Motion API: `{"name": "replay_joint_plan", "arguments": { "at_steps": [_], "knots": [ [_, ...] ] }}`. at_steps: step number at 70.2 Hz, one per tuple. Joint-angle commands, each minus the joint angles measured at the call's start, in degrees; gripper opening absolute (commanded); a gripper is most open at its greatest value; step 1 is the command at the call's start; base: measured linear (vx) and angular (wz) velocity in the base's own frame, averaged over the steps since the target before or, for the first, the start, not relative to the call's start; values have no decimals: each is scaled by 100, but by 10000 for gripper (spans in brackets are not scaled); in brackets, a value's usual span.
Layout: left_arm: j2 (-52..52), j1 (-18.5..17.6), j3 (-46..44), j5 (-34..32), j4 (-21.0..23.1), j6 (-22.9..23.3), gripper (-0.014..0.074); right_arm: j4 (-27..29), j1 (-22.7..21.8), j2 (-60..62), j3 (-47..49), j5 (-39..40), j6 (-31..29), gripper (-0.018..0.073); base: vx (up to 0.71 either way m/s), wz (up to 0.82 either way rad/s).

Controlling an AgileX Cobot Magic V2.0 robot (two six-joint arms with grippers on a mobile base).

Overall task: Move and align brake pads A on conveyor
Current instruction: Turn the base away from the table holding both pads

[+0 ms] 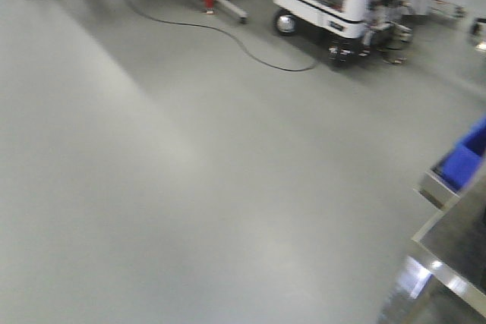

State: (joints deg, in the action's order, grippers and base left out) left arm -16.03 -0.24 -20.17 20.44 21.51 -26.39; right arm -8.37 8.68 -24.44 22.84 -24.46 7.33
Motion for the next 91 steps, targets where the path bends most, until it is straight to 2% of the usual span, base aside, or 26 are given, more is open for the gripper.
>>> {"name": "replay_joint_plan", "arguments": {
  "at_steps": [1,67,91],
  "knots": [
    [-56,-41,-161,-554,123,3,83,-79,-9,-37,172,542,-29,45,7,73],
    [-56,-41,-161,-554,123,3,83,-79,-9,-37,172,542,-29,48,12,69],
    [-56,-41,-161,-554,123,3,83,-79,-9,-37,172,542,-29,48,21,39]
  ]
}}
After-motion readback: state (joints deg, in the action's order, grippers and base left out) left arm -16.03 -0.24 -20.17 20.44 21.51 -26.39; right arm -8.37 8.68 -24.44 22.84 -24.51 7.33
